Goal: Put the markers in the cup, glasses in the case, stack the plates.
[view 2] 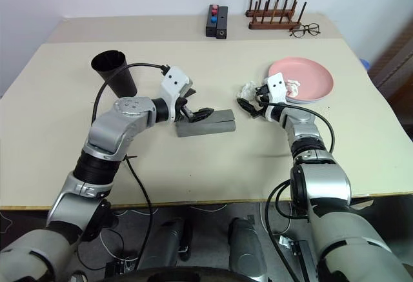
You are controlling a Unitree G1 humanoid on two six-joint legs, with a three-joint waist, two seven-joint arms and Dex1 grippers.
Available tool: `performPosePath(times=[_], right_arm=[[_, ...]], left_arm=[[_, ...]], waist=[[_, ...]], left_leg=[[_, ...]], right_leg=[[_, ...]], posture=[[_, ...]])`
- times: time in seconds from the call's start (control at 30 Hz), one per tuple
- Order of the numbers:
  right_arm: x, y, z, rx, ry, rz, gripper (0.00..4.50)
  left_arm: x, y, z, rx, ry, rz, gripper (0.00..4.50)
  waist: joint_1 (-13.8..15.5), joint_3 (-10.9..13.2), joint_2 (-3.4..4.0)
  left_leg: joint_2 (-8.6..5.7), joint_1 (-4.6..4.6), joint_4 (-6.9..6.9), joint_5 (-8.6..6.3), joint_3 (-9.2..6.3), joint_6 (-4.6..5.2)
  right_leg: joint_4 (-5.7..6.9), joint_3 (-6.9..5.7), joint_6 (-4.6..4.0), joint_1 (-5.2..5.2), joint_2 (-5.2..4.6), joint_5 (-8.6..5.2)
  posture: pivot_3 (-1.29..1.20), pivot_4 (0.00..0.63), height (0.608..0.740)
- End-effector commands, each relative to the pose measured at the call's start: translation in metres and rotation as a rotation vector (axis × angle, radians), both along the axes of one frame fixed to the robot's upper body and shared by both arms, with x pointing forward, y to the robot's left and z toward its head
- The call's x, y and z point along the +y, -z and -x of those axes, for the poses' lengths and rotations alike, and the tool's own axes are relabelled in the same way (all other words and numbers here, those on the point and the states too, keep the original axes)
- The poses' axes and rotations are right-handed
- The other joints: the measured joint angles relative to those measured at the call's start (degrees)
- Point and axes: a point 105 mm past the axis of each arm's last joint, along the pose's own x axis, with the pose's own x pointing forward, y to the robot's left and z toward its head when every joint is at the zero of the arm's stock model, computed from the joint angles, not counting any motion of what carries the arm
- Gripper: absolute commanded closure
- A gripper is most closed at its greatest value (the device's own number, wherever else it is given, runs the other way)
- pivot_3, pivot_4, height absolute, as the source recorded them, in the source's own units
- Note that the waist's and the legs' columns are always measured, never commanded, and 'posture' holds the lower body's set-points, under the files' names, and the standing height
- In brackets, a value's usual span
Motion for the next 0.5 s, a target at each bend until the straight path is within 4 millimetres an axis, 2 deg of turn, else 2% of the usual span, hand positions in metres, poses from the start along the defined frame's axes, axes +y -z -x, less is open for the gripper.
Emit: performPosePath(times=[0.03, 0.2, 0.23, 0.3, 0.33, 0.5], right_arm=[[0.0036, -0.0181, -0.0084, -0.059, 0.028, 0.002, 0.08], [0.0071, -0.0172, -0.0123, -0.049, 0.072, -0.016, 0.08], [0.0072, -0.0168, -0.0127, -0.046, 0.077, -0.020, 0.31], [0.0079, -0.0161, -0.0128, -0.043, 0.079, -0.023, 0.89], [0.0083, -0.0158, -0.0128, -0.043, 0.078, -0.022, 1.35], [0.0077, -0.0155, -0.0131, -0.048, 0.086, -0.008, 4.04]], left_arm=[[0.0047, -0.0128, 0.0025, -0.043, -0.019, 0.023, 0.00], [0.0103, -0.0150, 0.0035, -0.050, -0.044, 0.021, 0.00], [0.0111, -0.0151, 0.0036, -0.050, -0.048, 0.020, 0.00], [0.0127, -0.0151, 0.0040, -0.050, -0.054, 0.018, 0.00], [0.0132, -0.0150, 0.0041, -0.050, -0.056, 0.018, 0.00], [0.0138, -0.0144, 0.0039, -0.050, -0.063, 0.019, 0.00]], waist=[[-0.1, 0.0, 0.00], [-0.1, 0.0, 0.00], [-0.1, 0.0, 0.00], [-0.1, 0.0, 0.00], [-0.1, 0.0, 0.00], [-0.1, 0.0, 0.00]], left_leg=[[0.00, 0.00, 0.00, 0.00, 0.00, 0.00], [0.00, 0.00, -0.02, 0.00, 0.00, 0.00], [0.00, 0.00, -0.02, 0.00, 0.00, 0.00], [0.00, 0.00, -0.02, 0.00, 0.00, 0.00], [0.00, 0.00, -0.02, 0.00, 0.00, 0.00], [0.00, 0.00, -0.03, 0.00, 0.00, 0.00]], right_leg=[[0.00, 0.00, 0.00, 0.00, 0.00, 0.00], [0.00, 0.00, 0.00, -0.01, 0.00, 0.00], [0.00, 0.00, 0.00, -0.01, 0.00, 0.00], [0.00, 0.00, 0.00, -0.01, 0.00, 0.00], [0.01, 0.00, 0.00, -0.01, 0.00, 0.00], [0.01, 0.00, 0.00, -0.01, 0.00, 0.00]], posture=[[0.00, 0.150, 0.740], [0.00, 0.150, 0.740], [0.00, 0.150, 0.740], [0.00, 0.150, 0.740], [0.00, 0.150, 0.740], [0.00, 0.150, 0.740]])
